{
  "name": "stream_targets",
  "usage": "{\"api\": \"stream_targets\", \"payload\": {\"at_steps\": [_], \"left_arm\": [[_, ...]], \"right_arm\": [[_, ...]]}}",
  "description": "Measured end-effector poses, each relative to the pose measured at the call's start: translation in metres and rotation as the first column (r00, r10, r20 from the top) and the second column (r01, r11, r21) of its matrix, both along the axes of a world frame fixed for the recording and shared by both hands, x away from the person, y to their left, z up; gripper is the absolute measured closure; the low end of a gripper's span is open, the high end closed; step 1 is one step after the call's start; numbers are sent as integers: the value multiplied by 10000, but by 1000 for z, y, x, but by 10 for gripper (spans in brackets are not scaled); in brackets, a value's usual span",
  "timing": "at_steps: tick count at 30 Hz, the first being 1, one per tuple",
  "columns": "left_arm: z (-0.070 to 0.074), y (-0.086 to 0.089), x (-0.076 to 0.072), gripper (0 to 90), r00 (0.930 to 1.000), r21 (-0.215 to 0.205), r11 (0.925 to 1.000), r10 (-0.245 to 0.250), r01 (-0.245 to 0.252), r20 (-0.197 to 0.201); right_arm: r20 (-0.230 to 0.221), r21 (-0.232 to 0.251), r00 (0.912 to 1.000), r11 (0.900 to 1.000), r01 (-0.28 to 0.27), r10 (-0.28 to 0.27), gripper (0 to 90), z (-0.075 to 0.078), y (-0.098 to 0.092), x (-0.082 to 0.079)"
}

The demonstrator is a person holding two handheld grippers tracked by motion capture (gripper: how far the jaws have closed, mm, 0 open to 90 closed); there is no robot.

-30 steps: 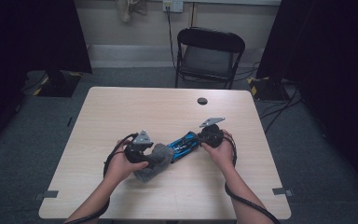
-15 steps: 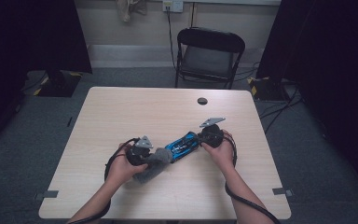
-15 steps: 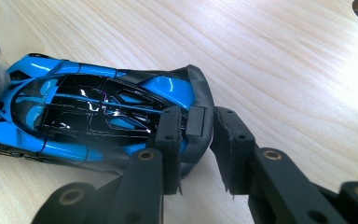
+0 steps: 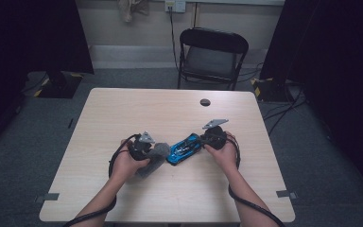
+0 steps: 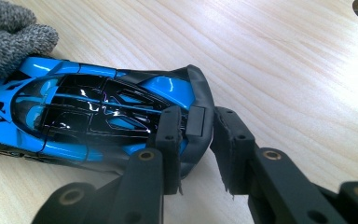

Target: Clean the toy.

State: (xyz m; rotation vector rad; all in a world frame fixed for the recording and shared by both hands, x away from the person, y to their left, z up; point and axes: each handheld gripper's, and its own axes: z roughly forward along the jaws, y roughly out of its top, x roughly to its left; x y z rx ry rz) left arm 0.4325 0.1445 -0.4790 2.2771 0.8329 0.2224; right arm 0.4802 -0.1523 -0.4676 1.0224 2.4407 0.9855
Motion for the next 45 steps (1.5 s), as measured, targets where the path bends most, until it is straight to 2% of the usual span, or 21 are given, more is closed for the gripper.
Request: {"api": "stream_targets", "payload": {"at_steps": [7, 11, 16, 18, 21, 24, 30, 36, 43, 45], "left_arm": [[0, 1, -7, 680, 9994, -279, 9993, -245, 239, -230], [0, 1, -17, 680, 9981, -398, 9980, -513, 499, -351], [0, -1, -25, 679, 9968, -417, 9965, -737, 724, -307], [-1, 0, -26, 680, 9971, -428, 9966, -713, 701, -279], [-1, 0, -26, 680, 9970, -439, 9965, -722, 708, -296], [-1, 1, -25, 679, 9969, -437, 9964, -735, 722, -282], [-1, 1, -26, 679, 9973, -482, 9966, -683, 669, -272], [-2, 1, -26, 679, 9976, -563, 9964, -643, 627, -268], [-2, 1, -26, 679, 9975, -513, 9966, -659, 645, -253], [-2, 1, -27, 679, 9978, -553, 9967, -605, 590, -261]], "right_arm": [[-52, -28, 10000, 10000, 71, -71, 738, 1, 0, 0], [-32, -56, 10000, 10000, 79, -79, 737, 1, 1, 0], [-5, -82, 10000, 9999, 64, -64, 737, 1, 1, 0], [25, -133, 9997, 9996, 236, -235, 685, 1, 1, 0], [-18, -285, 9991, 9987, 429, -430, 542, 4, 2, -1], [107, -159, 9996, 9995, 275, -274, 514, 8, 5, -4], [-231, 709, 9996, 9974, -114, 130, 335, 14, 18, -8], [-401, 673, 9961, 9949, -757, 785, 235, 7, 38, -11], [-373, 335, 9935, 9938, -1063, 1075, 192, -1, 47, -9], [-386, 370, 9939, 9941, -1019, 1033, 178, -2, 48, -9]]}}
